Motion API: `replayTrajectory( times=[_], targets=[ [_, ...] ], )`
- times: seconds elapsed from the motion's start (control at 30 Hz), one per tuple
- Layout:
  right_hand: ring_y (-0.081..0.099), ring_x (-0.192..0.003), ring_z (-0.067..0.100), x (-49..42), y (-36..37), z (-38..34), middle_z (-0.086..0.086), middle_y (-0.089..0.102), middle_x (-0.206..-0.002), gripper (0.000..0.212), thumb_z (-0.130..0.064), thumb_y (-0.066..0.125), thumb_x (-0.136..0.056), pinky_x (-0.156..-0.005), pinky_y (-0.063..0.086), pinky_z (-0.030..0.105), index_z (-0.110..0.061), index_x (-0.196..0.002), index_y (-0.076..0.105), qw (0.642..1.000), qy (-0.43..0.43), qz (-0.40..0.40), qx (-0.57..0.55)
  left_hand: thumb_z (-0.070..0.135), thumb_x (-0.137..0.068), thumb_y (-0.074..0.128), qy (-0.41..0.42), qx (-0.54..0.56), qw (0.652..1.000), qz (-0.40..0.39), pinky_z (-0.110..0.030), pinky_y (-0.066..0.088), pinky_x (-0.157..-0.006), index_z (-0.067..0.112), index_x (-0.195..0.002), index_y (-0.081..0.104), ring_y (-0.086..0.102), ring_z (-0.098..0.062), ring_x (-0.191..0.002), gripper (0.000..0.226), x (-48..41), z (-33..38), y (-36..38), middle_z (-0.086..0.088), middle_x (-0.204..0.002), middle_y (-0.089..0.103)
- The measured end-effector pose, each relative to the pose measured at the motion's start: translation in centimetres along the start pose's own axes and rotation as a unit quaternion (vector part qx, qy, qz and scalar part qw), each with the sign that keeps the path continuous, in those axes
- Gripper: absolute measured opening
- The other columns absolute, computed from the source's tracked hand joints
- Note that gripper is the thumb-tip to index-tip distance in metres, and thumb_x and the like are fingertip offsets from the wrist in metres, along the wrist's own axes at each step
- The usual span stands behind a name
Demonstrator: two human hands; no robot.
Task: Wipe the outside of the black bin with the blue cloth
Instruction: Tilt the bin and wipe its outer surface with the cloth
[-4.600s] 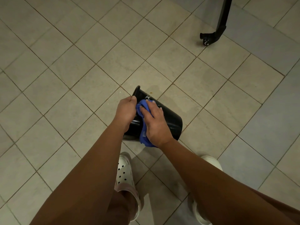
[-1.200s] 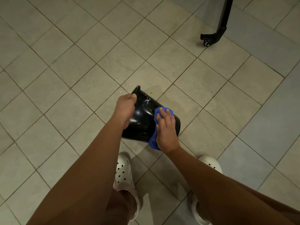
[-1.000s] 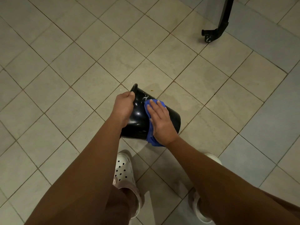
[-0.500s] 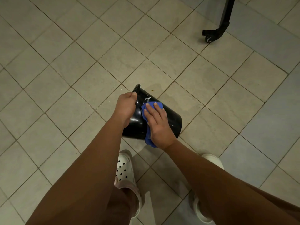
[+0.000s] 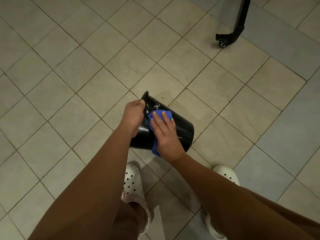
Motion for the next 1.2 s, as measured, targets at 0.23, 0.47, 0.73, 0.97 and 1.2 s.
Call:
replayTrajectory(
  times=[0.23,0.47,0.73,0.97,1.2],
  targets=[
    [-0.007,-0.144,0.022,-2.2,-1.0,3.4,0.005,0.007,-0.157,0.073,-0.005,0.056,-0.086,-0.117,0.002,0.047,-0.01,-0.148,0.017,0.986,0.13,-0.018,-0.104,0.024,-0.103,0.04,0.002,0.006,1.0,-0.001,-0.048,0.054,-0.087,0.009,-0.092,0.064,0.06,-0.029,-0.083,0.031,0.1,0.1,0.4,-0.016,-0.089,0.064],
    [0.014,-0.141,0.034,0.2,-0.4,1.3,0.014,0.031,-0.149,0.077,-0.001,0.072,-0.074,-0.112,0.012,0.056,-0.004,-0.141,0.034,0.996,0.065,0.025,-0.05,0.021,-0.104,0.038,0.0,-0.007,1.0,-0.001,-0.037,0.049,-0.076,0.009,-0.088,0.063,0.058,-0.025,-0.077,0.032,0.2,-0.5,0.6,-0.012,-0.081,0.062],
    [0.002,-0.144,0.027,-3.0,-1.6,3.0,0.009,0.017,-0.155,0.068,-0.007,0.056,-0.086,-0.116,0.008,0.051,-0.008,-0.146,0.023,0.989,0.109,-0.007,-0.099,0.022,-0.104,0.039,0.014,0.009,1.0,-0.003,-0.042,0.053,-0.085,0.011,-0.094,0.065,0.061,-0.026,-0.084,0.031,0.1,0.4,0.6,-0.013,-0.09,0.065],
    [-0.002,-0.144,0.027,-0.7,-1.3,3.6,0.01,0.014,-0.155,0.066,-0.01,0.054,-0.089,-0.117,0.007,0.05,-0.006,-0.146,0.021,0.974,0.213,0.019,-0.073,0.023,-0.104,0.039,0.023,-0.004,1.0,0.002,-0.036,0.049,-0.078,0.006,-0.108,0.066,0.059,-0.024,-0.086,0.032,0.2,0.4,0.7,-0.009,-0.09,0.063],
    [0.009,-0.142,0.034,-2.9,-0.8,0.9,0.011,0.027,-0.151,0.069,-0.012,0.061,-0.083,-0.114,0.01,0.056,-0.01,-0.144,0.03,0.997,0.043,-0.001,-0.058,0.018,-0.104,0.04,0.026,0.027,0.999,-0.004,-0.03,0.047,-0.068,0.015,-0.071,0.058,0.054,-0.017,-0.066,0.037,0.1,0.4,0.5,-0.004,-0.069,0.058]
  ],
)
Point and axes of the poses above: each hand's wrist, its own x-axis away from the middle knuckle, its own y-axis out of the palm, z = x × y, the point moved 10 cm from there along -x, towards the middle knuckle
